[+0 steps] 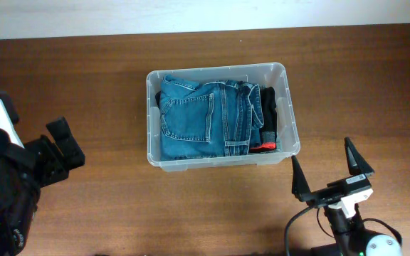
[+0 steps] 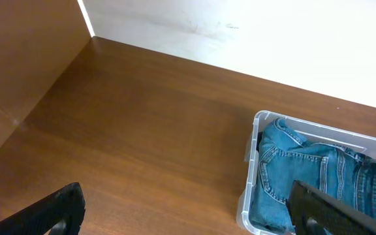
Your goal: Pack container
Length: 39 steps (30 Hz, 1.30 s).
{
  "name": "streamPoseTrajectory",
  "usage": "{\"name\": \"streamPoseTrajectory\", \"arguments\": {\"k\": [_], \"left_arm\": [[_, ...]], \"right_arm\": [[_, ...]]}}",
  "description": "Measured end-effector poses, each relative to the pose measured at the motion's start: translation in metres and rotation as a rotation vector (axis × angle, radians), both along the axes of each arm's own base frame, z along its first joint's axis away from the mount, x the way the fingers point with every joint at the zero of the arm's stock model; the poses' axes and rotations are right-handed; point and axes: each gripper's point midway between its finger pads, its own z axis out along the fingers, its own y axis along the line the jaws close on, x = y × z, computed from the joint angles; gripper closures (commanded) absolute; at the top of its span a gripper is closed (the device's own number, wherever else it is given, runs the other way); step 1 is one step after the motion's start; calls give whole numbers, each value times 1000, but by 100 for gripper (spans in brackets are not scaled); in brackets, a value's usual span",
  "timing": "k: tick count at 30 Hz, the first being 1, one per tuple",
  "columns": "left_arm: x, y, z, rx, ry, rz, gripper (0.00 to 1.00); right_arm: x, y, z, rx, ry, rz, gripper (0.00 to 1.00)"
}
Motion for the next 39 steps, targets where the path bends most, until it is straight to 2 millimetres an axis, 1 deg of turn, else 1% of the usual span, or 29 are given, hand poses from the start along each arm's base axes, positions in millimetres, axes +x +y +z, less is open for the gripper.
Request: {"name": "streamPoseTrajectory", "arguments": {"k": [5, 11, 12, 14, 15, 20, 23, 27, 30, 34, 39], "left_arm": [[0, 0, 0, 0, 0, 0, 0], [0, 0, -1, 1, 3, 0, 1], [-1, 0, -1, 1, 6, 0, 0], [-3, 1, -5, 5, 24, 0, 0], [-6, 1, -8, 9, 44, 0, 0], [-17, 3, -21, 23, 113, 0, 0], [-17, 3, -21, 23, 114, 0, 0], [-17, 3, -21, 23, 116, 0, 0], [-17, 3, -21, 24, 116, 0, 0], [-17, 3, -21, 24, 116, 0, 0], [-17, 3, -21, 23, 116, 0, 0]], "right_arm": [[8, -5, -19, 8, 11, -25, 2], [13, -5, -29, 13, -9, -25, 2], [17, -5, -39, 12, 1, -25, 2], [19, -4, -47, 12, 0, -25, 2], [22, -4, -56, 11, 14, -26, 2], [27, -4, -77, 5, 65, -26, 2], [28, -4, -87, 1, 106, -27, 2], [32, -6, -117, -10, 228, -44, 1], [33, -10, -129, -30, 273, -67, 2], [32, -11, -141, -68, 313, -80, 2], [33, -12, -141, -78, 311, -84, 2]]}}
